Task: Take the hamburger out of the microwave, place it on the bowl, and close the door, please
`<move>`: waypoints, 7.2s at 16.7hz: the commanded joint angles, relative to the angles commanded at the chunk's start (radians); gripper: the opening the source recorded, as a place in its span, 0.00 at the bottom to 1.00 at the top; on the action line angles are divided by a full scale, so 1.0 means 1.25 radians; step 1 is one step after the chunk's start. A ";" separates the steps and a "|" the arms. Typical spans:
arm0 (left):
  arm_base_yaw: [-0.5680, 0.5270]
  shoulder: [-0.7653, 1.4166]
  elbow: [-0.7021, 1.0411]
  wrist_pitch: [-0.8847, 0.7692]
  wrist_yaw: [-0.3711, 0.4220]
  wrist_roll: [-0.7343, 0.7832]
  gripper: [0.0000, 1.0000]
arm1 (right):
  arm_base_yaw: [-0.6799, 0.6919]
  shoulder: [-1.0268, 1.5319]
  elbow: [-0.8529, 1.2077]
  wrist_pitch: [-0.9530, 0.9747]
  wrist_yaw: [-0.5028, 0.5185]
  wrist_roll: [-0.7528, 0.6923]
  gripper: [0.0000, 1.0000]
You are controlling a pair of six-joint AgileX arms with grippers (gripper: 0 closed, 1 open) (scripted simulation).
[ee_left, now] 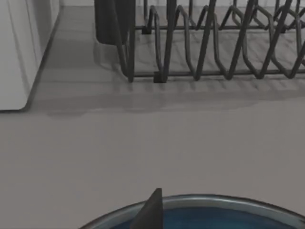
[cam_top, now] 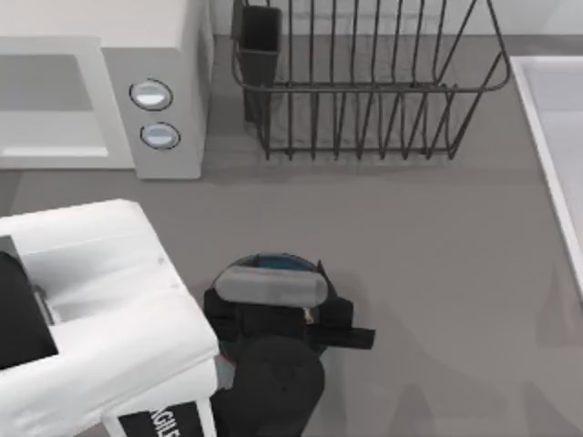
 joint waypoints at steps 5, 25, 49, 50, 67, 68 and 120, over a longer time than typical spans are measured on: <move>0.012 -0.062 0.001 0.000 0.012 0.005 1.00 | 0.000 0.000 0.000 0.000 0.000 0.000 1.00; 0.695 -1.503 -0.346 -0.863 0.577 0.164 1.00 | 0.000 0.000 0.000 0.000 0.000 0.000 1.00; 0.845 -1.724 -0.398 -1.039 0.700 0.199 0.02 | 0.000 0.000 0.000 0.000 0.000 0.000 1.00; 0.845 -1.724 -0.398 -1.039 0.700 0.199 0.00 | 0.000 0.000 0.000 0.000 0.000 0.000 1.00; 0.686 -1.558 -0.314 -0.958 0.542 0.202 0.00 | 0.000 0.000 0.000 0.000 0.000 0.000 1.00; 0.683 -1.556 -0.312 -0.956 0.539 0.202 0.00 | 0.000 0.000 0.000 0.000 0.000 0.000 1.00; 1.681 -0.320 0.711 -1.639 1.239 0.932 0.00 | 0.000 0.000 0.000 0.000 0.000 0.000 1.00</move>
